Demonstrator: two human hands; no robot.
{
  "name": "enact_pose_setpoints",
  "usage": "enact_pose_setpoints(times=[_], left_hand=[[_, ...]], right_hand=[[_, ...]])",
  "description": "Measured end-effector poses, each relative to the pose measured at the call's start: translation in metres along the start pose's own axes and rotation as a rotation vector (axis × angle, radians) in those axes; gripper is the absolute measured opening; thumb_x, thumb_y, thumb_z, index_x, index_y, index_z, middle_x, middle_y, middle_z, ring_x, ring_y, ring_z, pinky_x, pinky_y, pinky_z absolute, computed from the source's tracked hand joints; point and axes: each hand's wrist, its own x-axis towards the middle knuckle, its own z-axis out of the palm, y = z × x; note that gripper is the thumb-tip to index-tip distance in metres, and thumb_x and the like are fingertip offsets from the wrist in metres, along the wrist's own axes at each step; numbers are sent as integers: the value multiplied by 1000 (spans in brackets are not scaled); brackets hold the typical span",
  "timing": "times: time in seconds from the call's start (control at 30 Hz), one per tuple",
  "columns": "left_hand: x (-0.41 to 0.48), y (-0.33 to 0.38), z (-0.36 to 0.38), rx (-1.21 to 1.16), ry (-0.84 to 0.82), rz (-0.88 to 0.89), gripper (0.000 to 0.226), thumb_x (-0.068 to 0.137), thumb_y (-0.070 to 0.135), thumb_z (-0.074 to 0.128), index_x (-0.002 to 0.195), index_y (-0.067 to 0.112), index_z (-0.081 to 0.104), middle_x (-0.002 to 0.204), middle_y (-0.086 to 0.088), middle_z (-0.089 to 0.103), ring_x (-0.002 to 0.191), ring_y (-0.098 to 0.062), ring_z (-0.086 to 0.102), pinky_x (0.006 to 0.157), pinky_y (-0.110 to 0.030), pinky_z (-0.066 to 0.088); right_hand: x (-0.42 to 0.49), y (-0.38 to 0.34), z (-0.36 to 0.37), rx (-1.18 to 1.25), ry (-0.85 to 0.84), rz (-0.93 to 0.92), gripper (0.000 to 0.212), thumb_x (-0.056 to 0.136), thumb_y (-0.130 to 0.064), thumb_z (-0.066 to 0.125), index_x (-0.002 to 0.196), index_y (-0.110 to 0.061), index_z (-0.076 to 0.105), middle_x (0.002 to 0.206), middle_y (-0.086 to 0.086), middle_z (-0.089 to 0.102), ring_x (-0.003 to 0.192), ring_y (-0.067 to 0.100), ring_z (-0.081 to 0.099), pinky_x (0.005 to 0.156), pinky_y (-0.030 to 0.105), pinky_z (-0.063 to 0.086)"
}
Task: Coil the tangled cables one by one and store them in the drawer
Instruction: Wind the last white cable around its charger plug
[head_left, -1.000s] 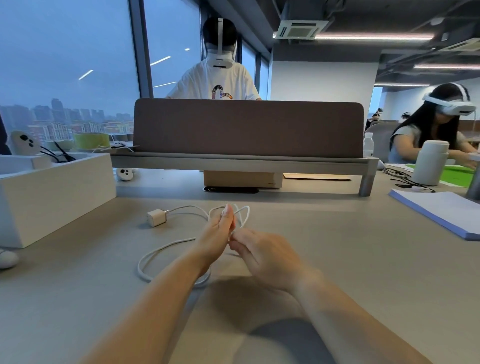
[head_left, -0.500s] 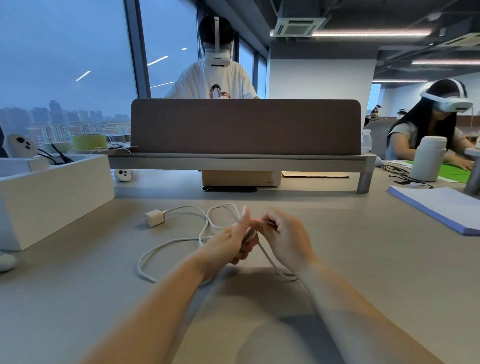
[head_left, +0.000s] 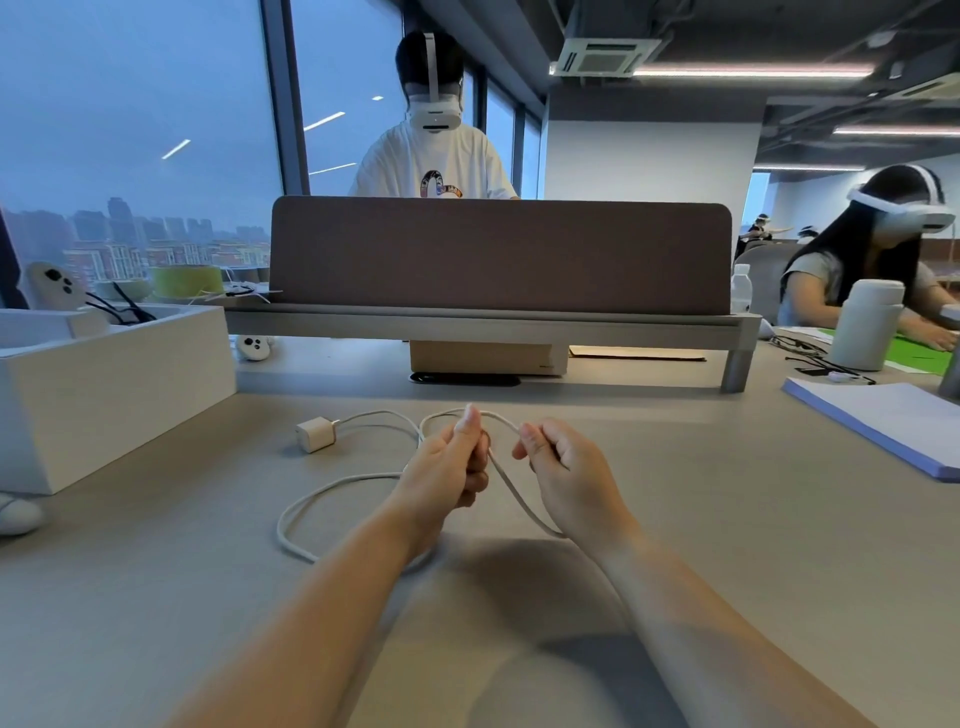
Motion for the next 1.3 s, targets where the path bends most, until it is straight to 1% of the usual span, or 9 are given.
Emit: enact_pose_setpoints(times=[0.23,0.37,0.47,0.57,0.7,0.9,1.0,1.1,1.3], left_hand=[[5,-5,2,-49,124,135,51,97,51,27,70,13,48,57,0,42,54,-12,38,51,-22,32],[7,-9,6,-48,199,152,54,99,49,27,88,6,58,73,-1,57,58,-6,47,55,-19,36],[8,-10,10,-15,236,185,54,101,46,25,88,7,61,90,-7,63,64,-3,51,57,-14,37],[9,-9,11,-27,254,187,51,100,47,25,80,14,58,83,-7,62,61,-2,51,59,-16,38],[8,-4,11,-149,248,233,51,99,47,25,77,10,52,61,0,53,53,-7,46,56,-15,42],[10,6,1,-303,373,265,46,100,43,24,71,15,45,55,2,41,66,-11,55,71,-23,41],[9,7,-5,-389,363,236,44,100,46,26,73,16,45,51,5,37,52,-9,41,61,-23,35],[11,6,-8,-314,391,238,44,100,46,25,75,16,44,52,5,35,49,-8,34,56,-22,31],[18,-7,-9,41,431,188,46,101,46,24,77,11,43,63,0,36,57,-11,34,59,-23,33]], right_hand=[[-6,-14,10,158,-181,2,36,99,-24,47,64,-17,57,56,-13,51,58,1,45,61,20,38],[-5,-5,14,-54,-174,33,38,96,-41,47,66,-21,58,62,-6,58,63,12,54,65,39,45],[-5,-1,15,-139,-159,48,41,95,-51,44,71,-21,60,65,-2,61,65,19,57,64,44,48],[-5,-4,15,-167,-187,85,43,94,-58,38,71,-29,60,63,-5,59,66,18,57,63,39,47],[-6,-10,14,-205,-248,157,51,93,-60,37,60,-25,53,61,-5,56,68,20,56,66,38,45],[-3,-4,15,-220,-124,87,44,90,-58,49,73,-20,62,62,-8,56,67,17,53,60,34,41],[-3,-3,15,-244,-79,54,43,87,-58,52,76,-18,63,62,-6,56,68,19,54,60,34,43],[-6,-4,14,-382,-92,-57,37,90,-54,51,82,-20,66,71,-4,62,72,20,57,60,34,44],[-15,-13,26,-724,-91,-620,19,82,-31,53,75,-19,65,69,-1,65,56,23,60,44,27,38]])
